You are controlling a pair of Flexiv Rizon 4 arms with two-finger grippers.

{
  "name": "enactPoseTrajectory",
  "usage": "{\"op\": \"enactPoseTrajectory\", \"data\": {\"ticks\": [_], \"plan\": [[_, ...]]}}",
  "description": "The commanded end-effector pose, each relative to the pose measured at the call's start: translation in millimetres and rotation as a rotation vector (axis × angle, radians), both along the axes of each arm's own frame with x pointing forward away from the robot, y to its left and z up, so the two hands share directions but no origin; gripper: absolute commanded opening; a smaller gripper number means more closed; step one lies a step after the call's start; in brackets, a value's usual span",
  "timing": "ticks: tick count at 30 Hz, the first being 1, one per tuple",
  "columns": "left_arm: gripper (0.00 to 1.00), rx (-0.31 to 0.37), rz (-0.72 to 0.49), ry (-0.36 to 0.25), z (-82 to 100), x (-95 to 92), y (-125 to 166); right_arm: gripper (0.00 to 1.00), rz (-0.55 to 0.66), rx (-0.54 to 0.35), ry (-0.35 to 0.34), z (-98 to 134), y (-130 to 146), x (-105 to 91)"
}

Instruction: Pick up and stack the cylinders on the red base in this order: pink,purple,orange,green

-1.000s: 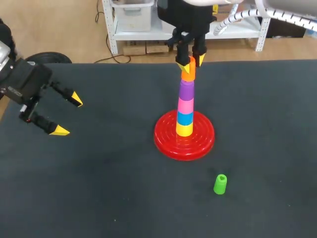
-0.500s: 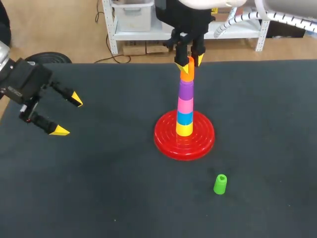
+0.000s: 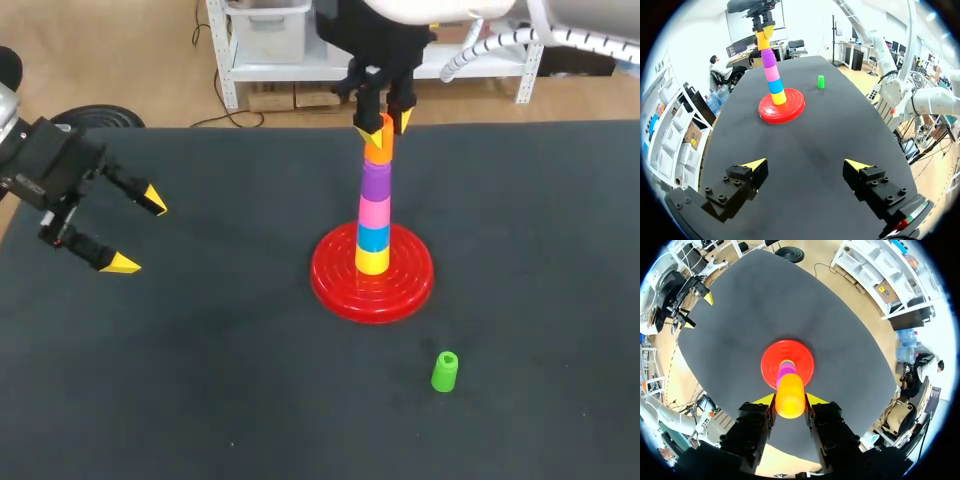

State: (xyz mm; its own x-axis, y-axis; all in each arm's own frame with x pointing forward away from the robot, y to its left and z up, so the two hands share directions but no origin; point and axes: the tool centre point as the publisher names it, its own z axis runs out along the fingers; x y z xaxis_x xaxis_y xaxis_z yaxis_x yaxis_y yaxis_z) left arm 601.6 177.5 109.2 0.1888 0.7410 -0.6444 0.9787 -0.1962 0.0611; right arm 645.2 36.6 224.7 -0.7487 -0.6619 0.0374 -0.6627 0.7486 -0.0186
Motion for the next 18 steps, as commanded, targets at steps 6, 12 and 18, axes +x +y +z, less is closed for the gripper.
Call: {"op": "enactPoseTrajectory", "data": {"ticks": [6,12,18], "plan": [[1.00,-0.001,0.000,-0.002,-0.7,-0.3,0.2,0.00,0.019,0.036,0.005,1.0,-3.1,-5.1],[1.00,-0.001,0.000,-0.002,-0.7,-0.3,0.2,0.00,0.023,0.032,0.024,-3.8,-3.1,-2.8],[1.00,-0.001,0.000,-0.002,-0.7,-0.3,0.2,0.00,0.025,0.031,0.037,-7.4,-1.8,0.3]]}}
